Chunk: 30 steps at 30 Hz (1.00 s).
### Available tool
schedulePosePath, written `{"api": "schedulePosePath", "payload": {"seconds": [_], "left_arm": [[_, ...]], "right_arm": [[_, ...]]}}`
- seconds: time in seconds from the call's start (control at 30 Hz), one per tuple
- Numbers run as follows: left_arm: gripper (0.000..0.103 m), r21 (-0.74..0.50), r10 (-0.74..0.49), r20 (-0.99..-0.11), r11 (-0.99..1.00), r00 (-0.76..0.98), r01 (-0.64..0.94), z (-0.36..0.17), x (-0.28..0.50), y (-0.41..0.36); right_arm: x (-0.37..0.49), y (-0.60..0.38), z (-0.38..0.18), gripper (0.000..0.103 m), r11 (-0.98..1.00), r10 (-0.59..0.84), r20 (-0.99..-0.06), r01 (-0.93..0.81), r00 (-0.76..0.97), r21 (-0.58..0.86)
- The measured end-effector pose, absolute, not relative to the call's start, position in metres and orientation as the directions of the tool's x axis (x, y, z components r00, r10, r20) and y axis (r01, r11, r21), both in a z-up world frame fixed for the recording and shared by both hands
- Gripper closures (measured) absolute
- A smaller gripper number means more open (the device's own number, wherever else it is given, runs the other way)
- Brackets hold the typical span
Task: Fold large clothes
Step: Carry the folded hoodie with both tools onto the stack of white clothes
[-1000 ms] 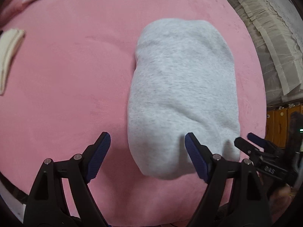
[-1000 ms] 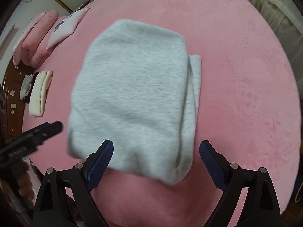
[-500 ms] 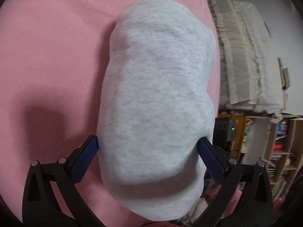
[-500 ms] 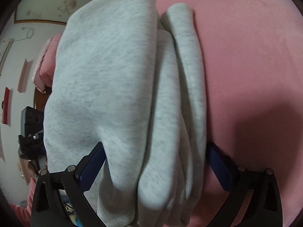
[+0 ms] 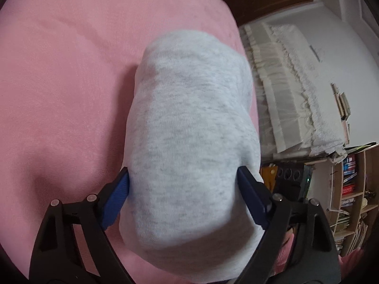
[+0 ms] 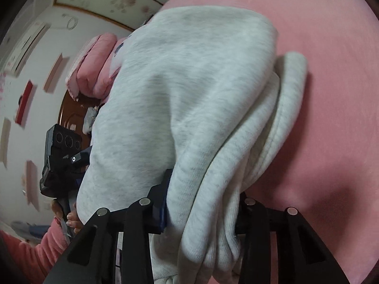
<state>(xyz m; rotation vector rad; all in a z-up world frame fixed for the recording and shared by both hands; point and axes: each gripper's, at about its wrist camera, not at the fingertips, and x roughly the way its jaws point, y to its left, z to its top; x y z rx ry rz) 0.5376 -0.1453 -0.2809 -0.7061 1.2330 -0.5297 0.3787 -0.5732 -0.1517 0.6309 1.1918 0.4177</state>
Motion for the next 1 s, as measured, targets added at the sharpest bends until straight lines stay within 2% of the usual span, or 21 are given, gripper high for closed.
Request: {"api": "schedulePosePath", "payload": {"seconds": [0.13,0.3,0.5,0.67,0.87,1.0], "left_arm": [[0.020,-0.742,-0.687,-0.627,0.671,0.368,-0.014,-0.240,0.518,-0.099],[0.021,-0.717,-0.617,-0.596,0.697,0.513,0.006,-0.166,0.480,0.003],[0.022,-0.614,-0.462,-0.559,0.789,0.688,0.031,-0.053,0.447,0.169],[0.022,-0.529,-0.331,-0.534,0.849,0.778,-0.002,0.015,0.444,0.318],[0.022,-0.434,-0.206,-0.535,0.899,0.820,-0.057,0.056,0.467,0.485],[0.022,-0.367,-0.138,-0.524,0.927,0.841,-0.076,0.047,0.488,0.581]], "right_arm": [[0.374,-0.540,-0.118,0.068,0.729,0.657,-0.681,-0.042,0.323,0.684],[0.376,-0.449,-0.070,0.069,0.736,0.673,-0.662,-0.207,0.329,0.645],[0.411,-0.310,-0.023,0.069,0.635,0.772,-0.537,-0.388,0.341,0.668],[0.462,-0.169,0.004,0.069,0.533,0.846,-0.410,-0.520,0.340,0.667],[0.534,-0.016,0.003,0.069,0.485,0.873,-0.334,-0.577,0.355,0.657],[0.571,0.069,-0.019,0.070,0.485,0.874,-0.326,-0.592,0.360,0.644]]}}
